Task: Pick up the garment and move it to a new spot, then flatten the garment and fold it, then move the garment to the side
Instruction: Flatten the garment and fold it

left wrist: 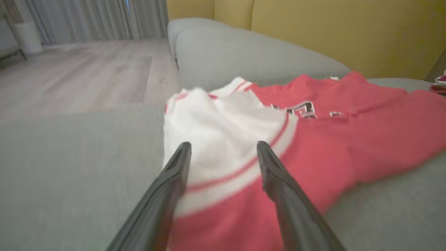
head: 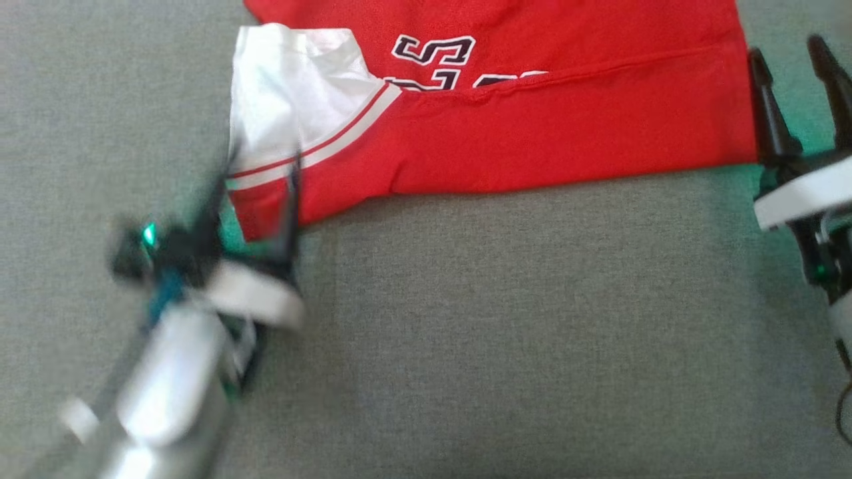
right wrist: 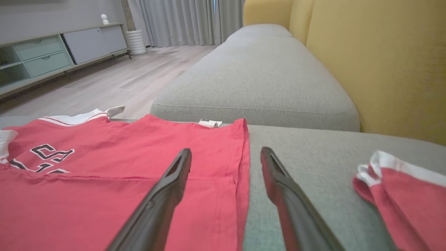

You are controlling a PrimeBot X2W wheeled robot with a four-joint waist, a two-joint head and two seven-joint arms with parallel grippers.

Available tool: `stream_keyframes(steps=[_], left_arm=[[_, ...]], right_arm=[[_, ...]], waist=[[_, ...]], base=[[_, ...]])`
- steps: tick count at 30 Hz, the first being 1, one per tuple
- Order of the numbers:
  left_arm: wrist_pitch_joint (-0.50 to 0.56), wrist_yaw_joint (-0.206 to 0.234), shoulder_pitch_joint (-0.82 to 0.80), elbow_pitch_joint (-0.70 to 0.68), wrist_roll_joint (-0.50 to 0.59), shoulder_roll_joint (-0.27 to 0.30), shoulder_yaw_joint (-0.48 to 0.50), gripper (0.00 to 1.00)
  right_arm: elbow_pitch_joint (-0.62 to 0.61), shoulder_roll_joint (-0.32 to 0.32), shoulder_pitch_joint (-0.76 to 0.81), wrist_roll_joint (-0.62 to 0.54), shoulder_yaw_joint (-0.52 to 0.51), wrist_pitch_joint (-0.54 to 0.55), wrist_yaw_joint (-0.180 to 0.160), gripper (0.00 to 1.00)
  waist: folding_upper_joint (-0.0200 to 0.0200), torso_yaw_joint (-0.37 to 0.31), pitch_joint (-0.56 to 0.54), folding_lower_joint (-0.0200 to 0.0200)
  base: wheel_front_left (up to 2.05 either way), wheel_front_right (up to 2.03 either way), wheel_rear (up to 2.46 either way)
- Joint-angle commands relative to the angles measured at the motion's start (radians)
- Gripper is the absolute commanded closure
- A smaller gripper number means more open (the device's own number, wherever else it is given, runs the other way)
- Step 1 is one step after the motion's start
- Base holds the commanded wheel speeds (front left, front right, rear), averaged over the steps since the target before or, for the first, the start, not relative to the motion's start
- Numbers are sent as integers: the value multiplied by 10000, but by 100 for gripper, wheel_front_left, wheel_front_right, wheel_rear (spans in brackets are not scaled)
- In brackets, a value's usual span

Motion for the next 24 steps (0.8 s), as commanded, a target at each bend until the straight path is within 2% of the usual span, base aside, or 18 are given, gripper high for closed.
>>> stream_keyframes(steps=[1,4,8,10,14,21,22,23,24], left_arm=[[34,250,506,-331,-281,-36,445,0],[213,807,1158,-309,-475,-305,563,0],[237,1699,1459,-214,-465,-383,934,0],[244,1979,1560,-225,-508,-422,1075,0],[477,2123,1843,-239,-795,-577,1170,0],[984,2033,2322,-296,-1100,-709,992,0],[1033,2042,2372,-316,-1100,-696,963,14],[1062,2053,2412,-344,-1111,-692,949,34],[1083,2054,2448,-382,-1124,-688,935,66]], right_arm=[[-254,-38,625,68,-109,-99,-9,0],[-425,79,962,-1,-365,-104,-9,0],[-607,250,1196,-125,-446,-106,-9,0],[-656,297,1255,-155,-451,-106,-9,0],[-668,345,1339,-186,-467,-107,-9,0],[-591,354,1420,-192,-521,-108,-9,0],[-562,348,1432,-188,-514,-108,-9,0],[-501,343,1445,-164,-487,-108,-9,0],[-414,344,1453,-124,-444,-108,-9,0]], waist=[[0,8,-111,1],[0,-3,-177,1],[0,-121,-251,1],[0,-164,-270,1],[0,-232,-325,1],[0,-237,-429,1],[0,-229,-443,1],[0,-218,-453,1],[0,-201,-463,1]], base=[[0,0,0],[0,0,0],[0,0,0],[0,0,0],[0,0,0],[0,0,0],[0,0,0],[0,0,0],[0,0,0]])
